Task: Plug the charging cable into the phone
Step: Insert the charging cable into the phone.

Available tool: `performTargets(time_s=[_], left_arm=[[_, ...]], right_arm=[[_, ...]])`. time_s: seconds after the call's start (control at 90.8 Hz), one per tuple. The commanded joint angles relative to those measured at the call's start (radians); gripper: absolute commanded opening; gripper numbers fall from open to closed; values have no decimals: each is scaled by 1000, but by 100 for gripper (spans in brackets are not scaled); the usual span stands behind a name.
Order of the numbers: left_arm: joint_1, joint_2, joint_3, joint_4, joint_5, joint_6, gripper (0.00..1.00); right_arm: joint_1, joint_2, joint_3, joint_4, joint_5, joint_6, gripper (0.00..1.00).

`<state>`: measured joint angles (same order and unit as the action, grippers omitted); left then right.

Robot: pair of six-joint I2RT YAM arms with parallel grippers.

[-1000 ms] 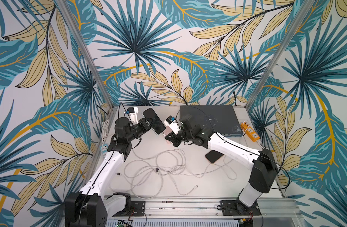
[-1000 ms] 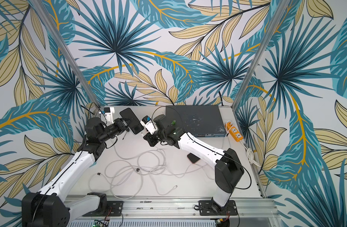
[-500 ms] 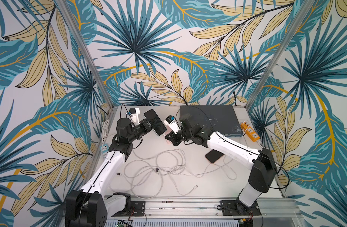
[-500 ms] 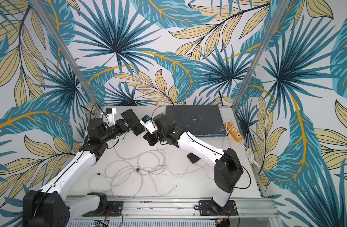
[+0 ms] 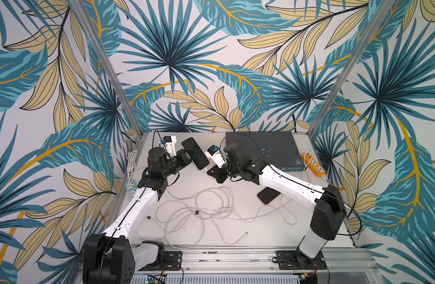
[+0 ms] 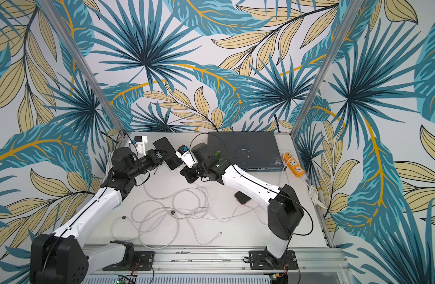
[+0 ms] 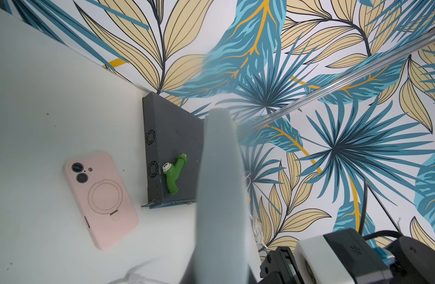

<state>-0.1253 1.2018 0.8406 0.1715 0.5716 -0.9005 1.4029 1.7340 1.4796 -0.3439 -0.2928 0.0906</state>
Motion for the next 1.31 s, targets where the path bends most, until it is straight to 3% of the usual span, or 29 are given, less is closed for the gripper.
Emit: performTargets(time_s=[0.0, 1.3], left_arm=[[1, 2, 37, 44, -27, 39, 0], [1, 8, 32, 75, -24, 28, 0]], right_arm=[[8, 4, 13, -15, -10, 12, 0], [10, 39, 38, -50, -5, 16, 0]])
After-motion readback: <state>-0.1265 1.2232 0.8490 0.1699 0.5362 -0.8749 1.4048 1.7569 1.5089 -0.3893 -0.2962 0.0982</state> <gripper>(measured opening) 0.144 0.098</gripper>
